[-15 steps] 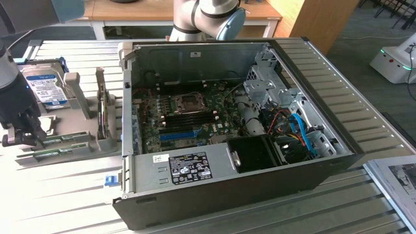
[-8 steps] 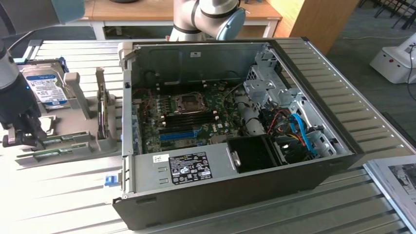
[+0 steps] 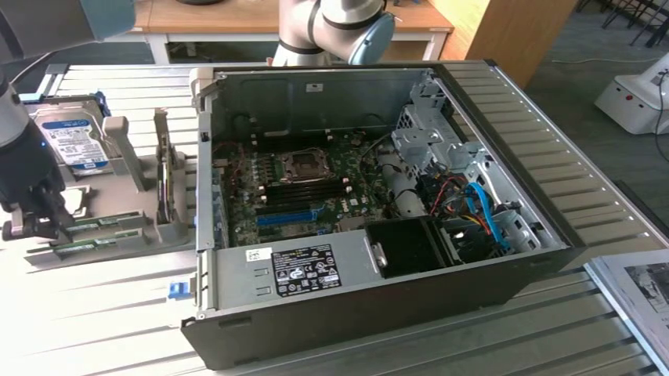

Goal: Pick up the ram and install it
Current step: 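Pick up the ram and move it above insertion slot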

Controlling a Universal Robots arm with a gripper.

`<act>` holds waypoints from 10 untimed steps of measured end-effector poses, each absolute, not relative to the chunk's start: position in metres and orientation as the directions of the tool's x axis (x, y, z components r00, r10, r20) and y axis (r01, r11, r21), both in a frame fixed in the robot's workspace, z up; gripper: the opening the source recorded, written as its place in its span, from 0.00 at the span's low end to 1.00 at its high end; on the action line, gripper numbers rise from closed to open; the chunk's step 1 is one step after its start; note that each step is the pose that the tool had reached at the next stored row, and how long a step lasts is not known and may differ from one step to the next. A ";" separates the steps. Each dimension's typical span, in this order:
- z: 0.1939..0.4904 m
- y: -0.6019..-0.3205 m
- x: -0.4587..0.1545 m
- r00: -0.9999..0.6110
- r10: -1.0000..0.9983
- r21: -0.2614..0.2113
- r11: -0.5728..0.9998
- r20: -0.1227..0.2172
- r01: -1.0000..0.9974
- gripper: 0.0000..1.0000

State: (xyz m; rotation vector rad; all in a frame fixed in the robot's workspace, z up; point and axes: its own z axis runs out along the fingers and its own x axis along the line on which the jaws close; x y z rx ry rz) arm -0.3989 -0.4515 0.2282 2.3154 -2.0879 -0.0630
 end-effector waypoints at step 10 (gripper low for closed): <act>0.228 -0.452 -0.394 0.103 -0.995 0.044 -0.103 -0.014 -0.994 0.36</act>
